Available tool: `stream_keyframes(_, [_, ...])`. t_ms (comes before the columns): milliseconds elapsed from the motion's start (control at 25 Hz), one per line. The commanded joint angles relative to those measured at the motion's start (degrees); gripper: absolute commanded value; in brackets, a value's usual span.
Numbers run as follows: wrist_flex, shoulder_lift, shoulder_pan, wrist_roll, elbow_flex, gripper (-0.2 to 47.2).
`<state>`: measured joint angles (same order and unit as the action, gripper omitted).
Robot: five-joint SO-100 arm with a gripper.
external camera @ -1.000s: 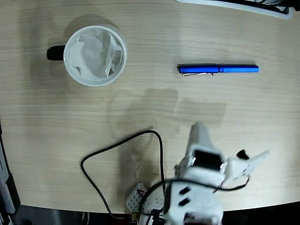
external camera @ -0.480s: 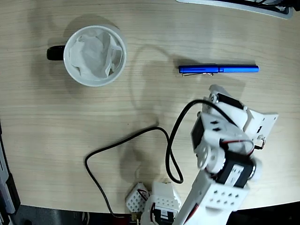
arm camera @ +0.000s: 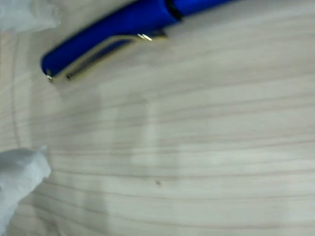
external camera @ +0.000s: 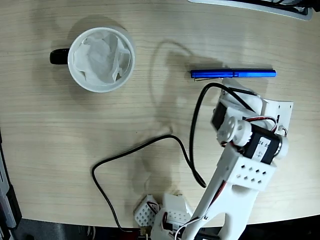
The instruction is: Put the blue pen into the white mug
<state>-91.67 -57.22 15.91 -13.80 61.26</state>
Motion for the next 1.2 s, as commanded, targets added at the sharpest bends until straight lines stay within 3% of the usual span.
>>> stream_keyframes(0, [-0.7,0.6,0.8,-4.4,-3.2,21.4])
stream_keyframes(80, [-0.7,2.5,1.1,-5.8,-4.7,21.5])
stream_keyframes(160, [-0.7,3.0,1.3,-6.1,-5.7,28.4])
stream_keyframes(400, [-0.7,1.3,0.9,-6.2,-6.0,32.8])
stream_keyframes(960, [0.4,7.6,-0.6,-6.2,-5.9,32.5])
stream_keyframes(1160, [1.3,8.6,-1.6,-6.2,-5.8,27.3])
